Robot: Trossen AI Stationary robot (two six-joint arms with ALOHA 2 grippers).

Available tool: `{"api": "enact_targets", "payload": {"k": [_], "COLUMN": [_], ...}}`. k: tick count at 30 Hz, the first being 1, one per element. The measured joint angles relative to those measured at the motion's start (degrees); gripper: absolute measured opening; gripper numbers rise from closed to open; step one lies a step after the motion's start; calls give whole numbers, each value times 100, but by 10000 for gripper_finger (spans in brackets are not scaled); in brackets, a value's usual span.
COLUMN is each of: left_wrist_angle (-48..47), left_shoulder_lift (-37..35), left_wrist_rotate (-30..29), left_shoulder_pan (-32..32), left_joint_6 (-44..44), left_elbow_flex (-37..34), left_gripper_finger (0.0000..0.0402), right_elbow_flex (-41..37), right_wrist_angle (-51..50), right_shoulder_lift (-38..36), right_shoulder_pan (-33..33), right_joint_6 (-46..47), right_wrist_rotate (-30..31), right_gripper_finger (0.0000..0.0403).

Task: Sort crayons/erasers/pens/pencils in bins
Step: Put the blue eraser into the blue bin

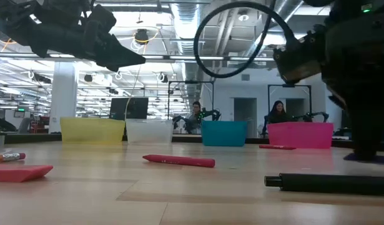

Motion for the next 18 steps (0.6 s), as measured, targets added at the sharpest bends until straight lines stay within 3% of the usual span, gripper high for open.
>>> {"api": "enact_targets", "payload": {"k": [11,18], "left_wrist_angle": [-13,-72], "left_shoulder_lift": [0,0], "left_wrist_rotate": [0,0], "left_shoulder_pan": [0,2], "left_joint_6": [1,37], "left_elbow_flex": [0,2], "left_gripper_finger": [1,1], "right_elbow_flex": [630,582], "right_wrist_angle": [-477,-455], "right_shoulder_lift": [-161,-900], "right_shoulder_pan": [-443,-929], "right_joint_6": [-1540,-2719], "right_wrist_rotate": [666,1814], "right_gripper_finger": [87,87]}}
